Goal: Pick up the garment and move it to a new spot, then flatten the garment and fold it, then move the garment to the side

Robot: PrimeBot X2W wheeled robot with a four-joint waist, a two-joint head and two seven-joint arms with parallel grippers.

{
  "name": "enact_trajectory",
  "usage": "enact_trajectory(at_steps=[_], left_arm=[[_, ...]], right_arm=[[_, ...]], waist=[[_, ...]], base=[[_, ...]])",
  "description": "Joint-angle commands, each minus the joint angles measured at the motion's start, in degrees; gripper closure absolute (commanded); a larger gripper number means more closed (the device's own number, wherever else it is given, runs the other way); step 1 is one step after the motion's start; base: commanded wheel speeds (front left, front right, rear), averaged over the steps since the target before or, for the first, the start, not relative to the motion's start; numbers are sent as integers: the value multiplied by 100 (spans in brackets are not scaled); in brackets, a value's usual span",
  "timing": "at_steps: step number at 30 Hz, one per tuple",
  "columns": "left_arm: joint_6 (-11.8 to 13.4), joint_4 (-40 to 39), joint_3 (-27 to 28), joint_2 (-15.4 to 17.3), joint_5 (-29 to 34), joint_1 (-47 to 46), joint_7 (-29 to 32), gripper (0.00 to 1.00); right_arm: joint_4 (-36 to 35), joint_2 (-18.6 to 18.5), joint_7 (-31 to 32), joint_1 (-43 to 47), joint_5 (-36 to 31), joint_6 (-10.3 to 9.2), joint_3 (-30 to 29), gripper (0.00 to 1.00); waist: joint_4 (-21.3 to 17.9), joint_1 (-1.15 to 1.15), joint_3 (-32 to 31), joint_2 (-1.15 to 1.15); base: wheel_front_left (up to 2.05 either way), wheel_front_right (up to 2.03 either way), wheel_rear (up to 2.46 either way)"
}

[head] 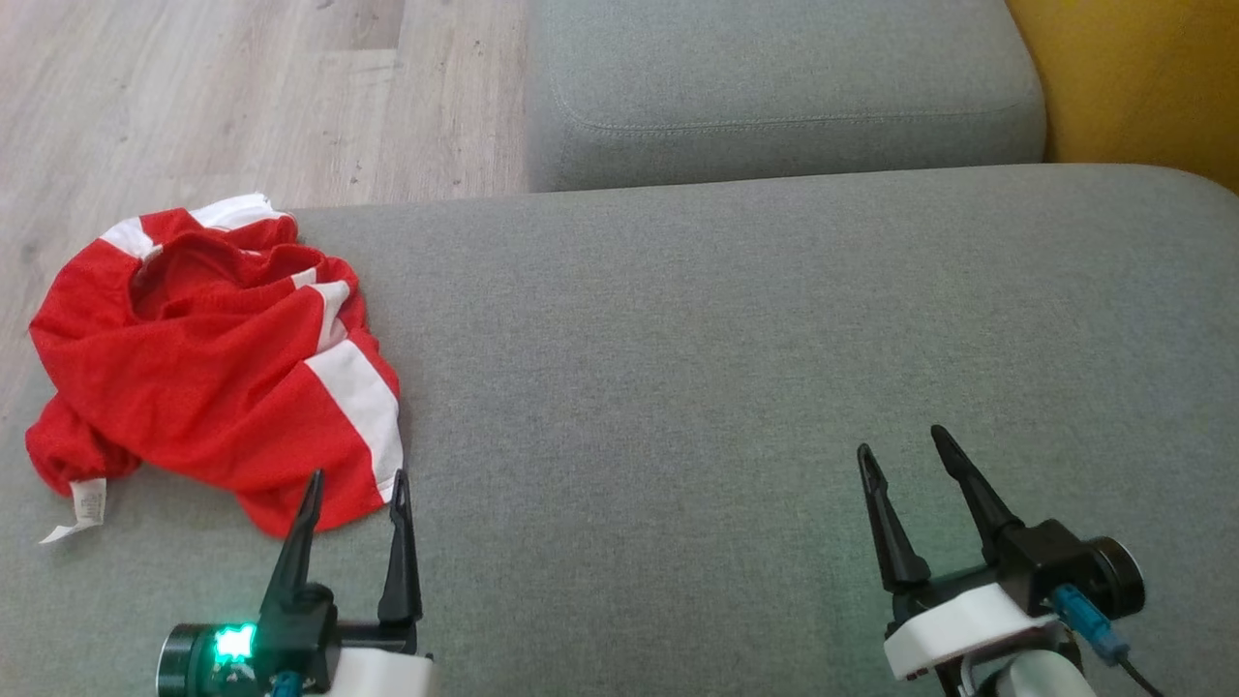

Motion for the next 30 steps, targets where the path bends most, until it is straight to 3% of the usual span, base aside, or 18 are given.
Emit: enact_trajectory(at_steps=[1,17,22,30], left_arm=[[15,-125,209,13,18,-209,-55,0],[-63,-72,289,20,95,-174,-55,0],[-82,20,323,55,100,-254,-55,0],[-70,50,519,137,53,-180,-55,0]], right_arm=[[-141,-54,-63,-176,48,43,83,0],[-154,-54,-63,-126,176,43,-28,0],[-152,-54,-63,-49,184,43,-81,0],[-142,-54,-63,-20,251,43,-48,0]], waist=[[-1,0,8,0],[186,0,13,0],[658,0,20,0],[1747,0,33,0]], base=[[0,0,0],[0,0,0],[0,0,0],[0,0,0]])
